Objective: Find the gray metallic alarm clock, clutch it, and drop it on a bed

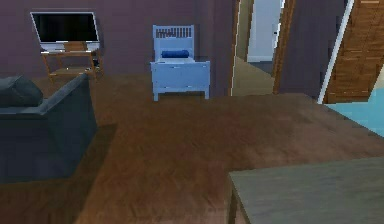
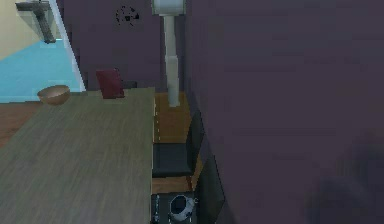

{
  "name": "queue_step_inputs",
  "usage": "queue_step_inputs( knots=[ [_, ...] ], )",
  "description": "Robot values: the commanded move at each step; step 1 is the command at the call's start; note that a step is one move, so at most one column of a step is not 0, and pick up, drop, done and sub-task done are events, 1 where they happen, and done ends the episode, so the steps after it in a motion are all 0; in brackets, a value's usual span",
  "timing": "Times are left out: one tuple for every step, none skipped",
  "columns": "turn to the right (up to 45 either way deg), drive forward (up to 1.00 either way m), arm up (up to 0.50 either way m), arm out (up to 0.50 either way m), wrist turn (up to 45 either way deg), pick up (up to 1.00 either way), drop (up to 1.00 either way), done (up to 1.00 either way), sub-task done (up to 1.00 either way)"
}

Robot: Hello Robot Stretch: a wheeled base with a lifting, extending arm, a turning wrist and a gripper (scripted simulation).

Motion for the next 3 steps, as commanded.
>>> queue_step_inputs(
  knots=[
    [0.0,0.0,0.1,0.0,0.0,0.0,0.0,0.0,0.0],
    [0.0,0.0,0.5,0.0,0.0,0.0,0.0,0.0,0.0],
    [0.0,0.0,0.12,0.0,0.0,0.0,0.0,0.0,0.0]
  ],
)
